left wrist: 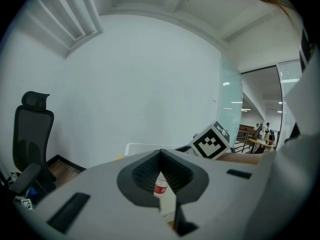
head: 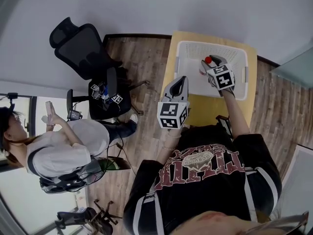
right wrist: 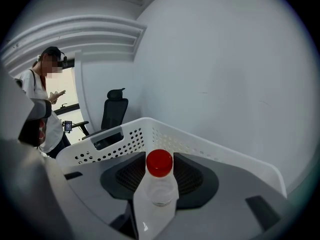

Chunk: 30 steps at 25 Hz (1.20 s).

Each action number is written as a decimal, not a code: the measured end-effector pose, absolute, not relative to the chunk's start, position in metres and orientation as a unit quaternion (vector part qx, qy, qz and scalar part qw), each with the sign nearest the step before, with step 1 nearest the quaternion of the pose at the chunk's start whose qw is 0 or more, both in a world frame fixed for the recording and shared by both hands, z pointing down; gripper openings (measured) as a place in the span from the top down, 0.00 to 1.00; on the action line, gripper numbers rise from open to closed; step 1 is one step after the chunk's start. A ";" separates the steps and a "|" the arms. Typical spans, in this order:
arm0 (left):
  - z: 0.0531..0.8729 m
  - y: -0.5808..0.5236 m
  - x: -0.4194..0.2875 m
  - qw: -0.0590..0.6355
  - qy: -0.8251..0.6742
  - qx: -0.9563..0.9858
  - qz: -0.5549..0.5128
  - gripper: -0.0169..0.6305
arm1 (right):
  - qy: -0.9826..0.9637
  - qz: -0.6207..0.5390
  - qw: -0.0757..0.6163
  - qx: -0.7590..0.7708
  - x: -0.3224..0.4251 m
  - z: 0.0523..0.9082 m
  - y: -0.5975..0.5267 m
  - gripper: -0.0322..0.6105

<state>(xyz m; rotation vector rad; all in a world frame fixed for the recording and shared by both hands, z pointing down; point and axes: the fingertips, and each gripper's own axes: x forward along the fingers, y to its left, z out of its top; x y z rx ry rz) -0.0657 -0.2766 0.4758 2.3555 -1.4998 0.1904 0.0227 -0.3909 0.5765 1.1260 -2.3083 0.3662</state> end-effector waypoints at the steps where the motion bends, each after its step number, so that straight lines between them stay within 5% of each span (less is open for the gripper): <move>1: 0.476 -0.276 -0.068 0.171 -0.530 0.828 0.067 0.91 | -0.856 0.136 0.272 0.419 0.022 0.577 -0.392 0.69; 30: 0.475 -0.271 -0.065 0.169 -0.528 0.829 0.071 0.91 | -0.858 0.132 0.259 0.424 0.024 0.582 -0.393 0.69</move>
